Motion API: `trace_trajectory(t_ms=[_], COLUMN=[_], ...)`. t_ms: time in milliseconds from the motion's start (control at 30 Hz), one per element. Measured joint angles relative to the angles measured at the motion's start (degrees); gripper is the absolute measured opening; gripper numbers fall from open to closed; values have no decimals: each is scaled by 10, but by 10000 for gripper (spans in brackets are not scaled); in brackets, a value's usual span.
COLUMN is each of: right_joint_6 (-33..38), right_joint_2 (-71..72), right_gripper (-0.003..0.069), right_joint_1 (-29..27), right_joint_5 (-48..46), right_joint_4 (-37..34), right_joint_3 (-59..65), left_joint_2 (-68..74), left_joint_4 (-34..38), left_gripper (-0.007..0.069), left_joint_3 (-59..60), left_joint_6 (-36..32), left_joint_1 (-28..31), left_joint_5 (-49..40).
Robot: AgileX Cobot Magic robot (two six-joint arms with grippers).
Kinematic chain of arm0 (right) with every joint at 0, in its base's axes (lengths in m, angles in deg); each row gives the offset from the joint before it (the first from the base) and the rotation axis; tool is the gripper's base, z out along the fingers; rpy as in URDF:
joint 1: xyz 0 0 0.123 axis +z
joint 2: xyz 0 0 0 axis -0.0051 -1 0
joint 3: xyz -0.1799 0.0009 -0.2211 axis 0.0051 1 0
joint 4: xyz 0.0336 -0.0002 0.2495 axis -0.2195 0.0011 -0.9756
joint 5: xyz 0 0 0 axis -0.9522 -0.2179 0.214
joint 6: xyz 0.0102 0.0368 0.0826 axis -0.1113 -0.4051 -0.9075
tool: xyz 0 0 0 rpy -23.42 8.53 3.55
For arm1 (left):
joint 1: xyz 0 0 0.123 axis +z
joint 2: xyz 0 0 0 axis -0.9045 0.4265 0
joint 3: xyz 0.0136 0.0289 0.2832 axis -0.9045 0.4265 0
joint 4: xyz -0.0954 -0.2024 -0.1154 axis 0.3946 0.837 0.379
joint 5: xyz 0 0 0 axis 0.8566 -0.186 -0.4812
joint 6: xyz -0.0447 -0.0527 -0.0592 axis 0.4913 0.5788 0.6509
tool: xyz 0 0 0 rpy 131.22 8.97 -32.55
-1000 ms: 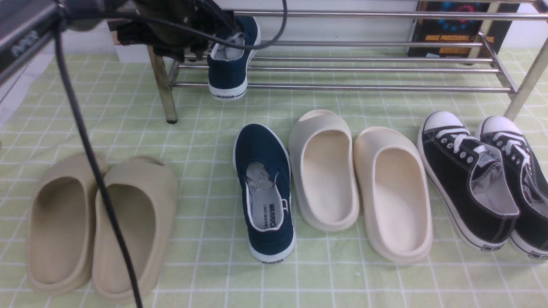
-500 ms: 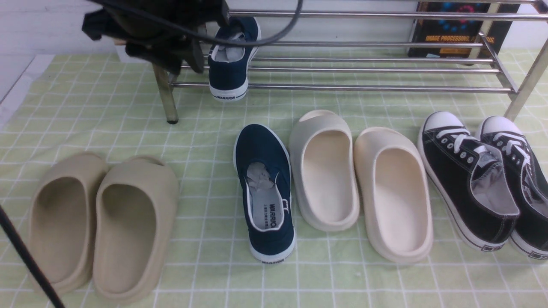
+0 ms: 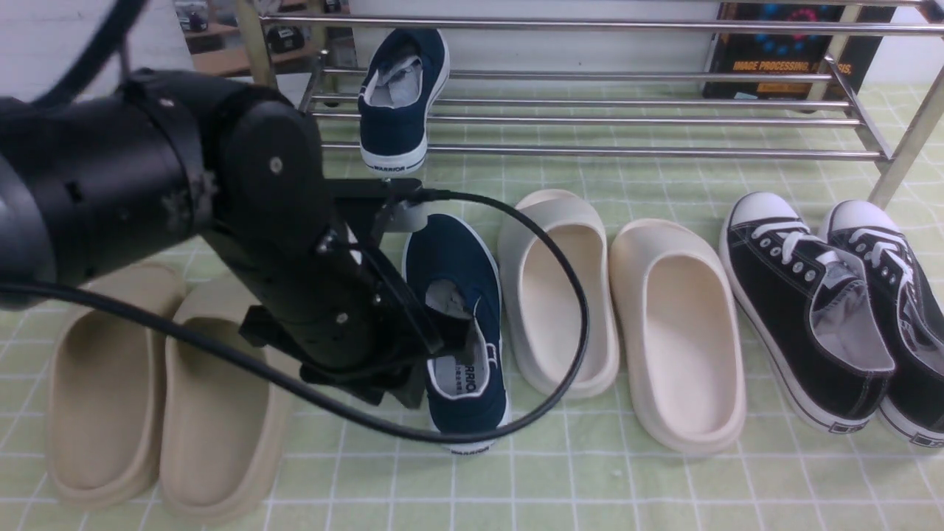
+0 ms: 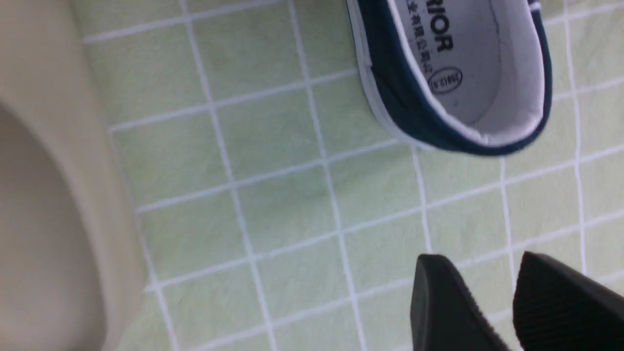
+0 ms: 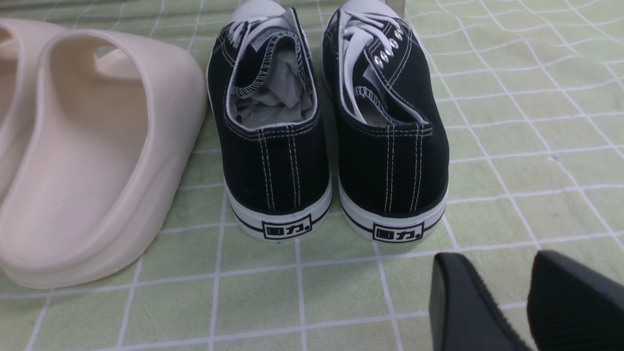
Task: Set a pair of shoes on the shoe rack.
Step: Use the left arm to grab the shoe closest to it
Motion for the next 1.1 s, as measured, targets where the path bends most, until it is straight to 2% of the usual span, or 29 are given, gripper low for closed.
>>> trace_trajectory(t_ms=[200,367,667,767,933,967,1067,1100], right_joint_6=[0,0,0,0,0,0,0,0], right_joint_2=[0,0,0,0,0,0,0,0], right_gripper=[246,246,246,246,246,246,246,246], right_joint_1=[0,0,0,0,0,0,0,0], right_joint_5=[0,0,0,0,0,0,0,0], right_joint_4=[0,0,0,0,0,0,0,0], right_joint_3=[0,0,0,0,0,0,0,0], left_joint_2=[36,67,134,147,149,149,149,149], left_joint_4=[-6,-6,30,31,31,28,13,8], left_gripper=[269,356,349,310,151,78,-1,0], left_joint_3=[0,-5,-5,-5,-12,-19,-36,-44], left_joint_6=[56,100,108,93,78,74,72,72], left_joint_1=[11,34,38,38,38,38,38,38], left_joint_5=[62,118,156,158,158,153,131,121])
